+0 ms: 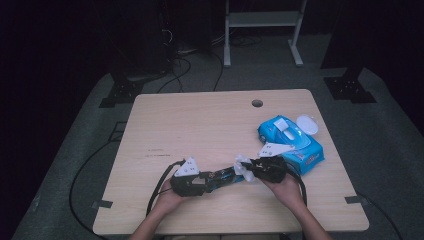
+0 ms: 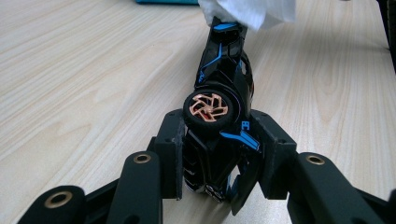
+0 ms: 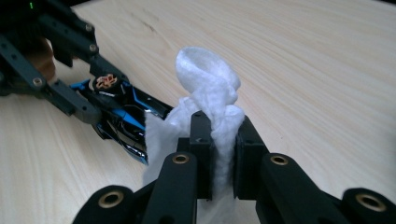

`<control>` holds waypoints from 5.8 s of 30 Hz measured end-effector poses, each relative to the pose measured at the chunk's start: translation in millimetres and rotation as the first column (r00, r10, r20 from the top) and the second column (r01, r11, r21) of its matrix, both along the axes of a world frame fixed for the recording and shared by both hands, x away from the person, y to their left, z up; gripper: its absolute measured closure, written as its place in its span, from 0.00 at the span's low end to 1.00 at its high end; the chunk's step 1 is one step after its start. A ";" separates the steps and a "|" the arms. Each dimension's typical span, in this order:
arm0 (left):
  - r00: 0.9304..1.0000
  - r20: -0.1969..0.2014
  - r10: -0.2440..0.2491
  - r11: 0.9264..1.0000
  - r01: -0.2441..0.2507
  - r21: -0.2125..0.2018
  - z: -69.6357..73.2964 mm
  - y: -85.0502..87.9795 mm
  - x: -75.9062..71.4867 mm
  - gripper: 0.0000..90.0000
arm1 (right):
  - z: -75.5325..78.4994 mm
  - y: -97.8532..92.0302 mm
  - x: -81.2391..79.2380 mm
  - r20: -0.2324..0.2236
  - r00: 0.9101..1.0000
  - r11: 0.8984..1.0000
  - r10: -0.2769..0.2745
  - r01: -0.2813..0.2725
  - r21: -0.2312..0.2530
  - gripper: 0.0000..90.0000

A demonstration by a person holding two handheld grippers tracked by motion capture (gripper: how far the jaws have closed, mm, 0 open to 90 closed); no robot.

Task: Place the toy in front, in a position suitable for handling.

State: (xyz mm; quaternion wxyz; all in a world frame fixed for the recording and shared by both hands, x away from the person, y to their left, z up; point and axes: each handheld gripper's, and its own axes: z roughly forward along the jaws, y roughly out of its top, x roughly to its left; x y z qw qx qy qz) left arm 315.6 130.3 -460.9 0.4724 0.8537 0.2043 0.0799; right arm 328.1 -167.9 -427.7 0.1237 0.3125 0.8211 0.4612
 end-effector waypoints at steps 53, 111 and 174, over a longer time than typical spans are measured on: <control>0.999 -0.050 0.002 0.998 -0.005 -0.068 3.1 4.7 5.4 0.53 | 2.8 18.1 -5.9 -0.005 0.999 0.998 0.052 -0.052 -0.023 0.89; 0.951 -0.310 -0.016 0.983 -0.042 -0.179 -5.0 -3.8 14.2 0.40 | -13.3 1.6 -26.5 -0.085 0.988 0.989 0.127 -0.133 -0.060 0.89; 0.998 0.043 -0.042 0.983 0.033 0.179 -9.7 -19.6 -7.3 0.28 | -23.3 51.2 -19.9 -0.095 0.983 0.987 0.156 -0.160 -0.037 0.89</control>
